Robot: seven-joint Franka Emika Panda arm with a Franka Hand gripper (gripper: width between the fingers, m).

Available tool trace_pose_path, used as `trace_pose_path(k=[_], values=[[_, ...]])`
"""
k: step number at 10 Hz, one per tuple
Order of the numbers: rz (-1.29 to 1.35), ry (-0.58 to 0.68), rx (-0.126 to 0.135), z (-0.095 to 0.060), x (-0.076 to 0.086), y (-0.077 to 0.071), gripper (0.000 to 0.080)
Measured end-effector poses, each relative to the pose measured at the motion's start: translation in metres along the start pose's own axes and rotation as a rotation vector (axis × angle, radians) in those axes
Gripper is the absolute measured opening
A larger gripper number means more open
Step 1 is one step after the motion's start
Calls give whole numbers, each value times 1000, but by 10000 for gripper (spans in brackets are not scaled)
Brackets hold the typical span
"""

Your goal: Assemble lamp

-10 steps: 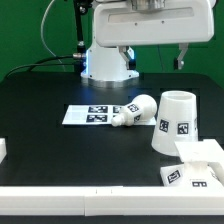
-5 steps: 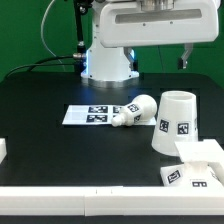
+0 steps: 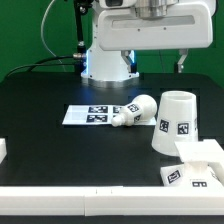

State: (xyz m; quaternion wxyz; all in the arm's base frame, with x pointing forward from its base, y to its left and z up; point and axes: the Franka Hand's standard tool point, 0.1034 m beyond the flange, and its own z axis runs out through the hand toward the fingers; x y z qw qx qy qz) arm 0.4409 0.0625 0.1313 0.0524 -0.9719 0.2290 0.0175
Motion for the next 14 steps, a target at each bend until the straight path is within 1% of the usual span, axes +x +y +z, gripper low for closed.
trace_pose_path(k=[1, 2, 3, 4, 5, 6, 7, 8, 9, 12, 13, 14], values=[[42, 15, -21, -1, 0, -4, 699], [104, 9, -15, 0, 0, -2, 699], [136, 9, -14, 0, 0, -2, 699], [213, 23, -5, 1, 0, 1, 699], [283, 41, 3, 8, -7, 19, 699], [323, 28, 1, 15, -18, 36, 699], [350, 46, -2, 25, -28, 45, 699], [391, 55, -11, 36, -37, 44, 699], [406, 68, -4, 39, -40, 39, 699], [395, 68, -5, 39, -40, 39, 699], [392, 65, -16, 47, -45, 41, 699], [380, 45, -37, 55, -53, 42, 699]])
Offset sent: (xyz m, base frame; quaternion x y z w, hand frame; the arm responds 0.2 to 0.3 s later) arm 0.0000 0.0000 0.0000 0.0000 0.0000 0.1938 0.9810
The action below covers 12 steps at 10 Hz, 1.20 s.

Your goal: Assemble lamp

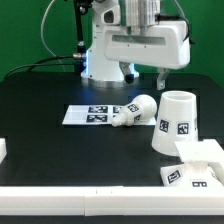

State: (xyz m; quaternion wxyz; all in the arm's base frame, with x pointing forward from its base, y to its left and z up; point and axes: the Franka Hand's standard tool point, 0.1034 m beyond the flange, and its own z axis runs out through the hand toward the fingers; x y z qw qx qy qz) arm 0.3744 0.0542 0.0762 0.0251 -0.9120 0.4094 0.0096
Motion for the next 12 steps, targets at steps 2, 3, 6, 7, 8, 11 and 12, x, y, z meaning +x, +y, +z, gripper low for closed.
trace_pose_path(k=[2, 3, 6, 7, 8, 11, 12], values=[[-17, -1, -15, 15, -6, 7, 699], [-88, -1, -23, 21, -6, 8, 699], [-83, 0, -37, 40, -5, 13, 699], [-74, 3, -38, 44, -6, 15, 699], [-73, -2, -47, 50, -7, 17, 699], [-50, -5, -51, 57, -9, 19, 699], [-53, -5, -52, 58, -9, 19, 567]])
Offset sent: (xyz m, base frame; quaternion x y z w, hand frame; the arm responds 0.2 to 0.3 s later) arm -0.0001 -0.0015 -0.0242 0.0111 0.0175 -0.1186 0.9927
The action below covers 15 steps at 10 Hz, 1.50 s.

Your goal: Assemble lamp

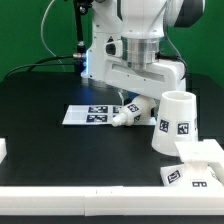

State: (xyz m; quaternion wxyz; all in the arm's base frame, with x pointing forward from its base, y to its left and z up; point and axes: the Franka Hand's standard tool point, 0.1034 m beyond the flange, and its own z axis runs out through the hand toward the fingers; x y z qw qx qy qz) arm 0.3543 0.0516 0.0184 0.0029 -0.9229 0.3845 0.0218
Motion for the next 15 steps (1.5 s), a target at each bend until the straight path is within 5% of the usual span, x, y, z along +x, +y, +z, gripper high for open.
trace_pose_path(k=[5, 7, 10, 13, 15], values=[[17, -12, -4, -1, 0, 2, 565], [205, -57, -12, -19, 10, 7, 565], [591, 5, 76, -24, 32, 23, 567], [737, -12, 59, -11, 32, 28, 567], [904, -30, 72, -9, 54, 35, 567]])
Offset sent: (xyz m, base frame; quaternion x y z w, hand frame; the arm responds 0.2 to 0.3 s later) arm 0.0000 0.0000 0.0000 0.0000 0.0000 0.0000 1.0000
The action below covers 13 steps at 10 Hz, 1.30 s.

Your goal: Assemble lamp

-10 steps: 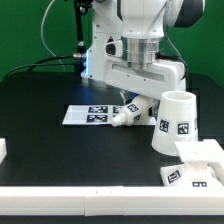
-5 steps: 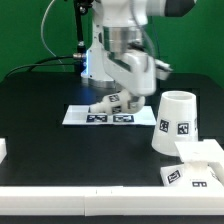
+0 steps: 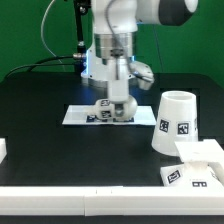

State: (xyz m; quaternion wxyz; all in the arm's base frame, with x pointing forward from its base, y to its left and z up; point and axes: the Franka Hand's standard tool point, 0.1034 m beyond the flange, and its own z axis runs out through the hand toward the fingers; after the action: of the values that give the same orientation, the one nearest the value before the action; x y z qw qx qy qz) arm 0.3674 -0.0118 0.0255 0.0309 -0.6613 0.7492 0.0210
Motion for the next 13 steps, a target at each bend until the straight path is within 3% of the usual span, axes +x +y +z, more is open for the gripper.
trace_pose_path(k=[2, 4, 9, 13], values=[[234, 3, 15, 5, 15, -9, 567], [455, 31, 57, 7, 12, -4, 568], [734, 10, 76, 7, 17, -2, 568], [1163, -35, 105, 7, 30, -13, 570]])
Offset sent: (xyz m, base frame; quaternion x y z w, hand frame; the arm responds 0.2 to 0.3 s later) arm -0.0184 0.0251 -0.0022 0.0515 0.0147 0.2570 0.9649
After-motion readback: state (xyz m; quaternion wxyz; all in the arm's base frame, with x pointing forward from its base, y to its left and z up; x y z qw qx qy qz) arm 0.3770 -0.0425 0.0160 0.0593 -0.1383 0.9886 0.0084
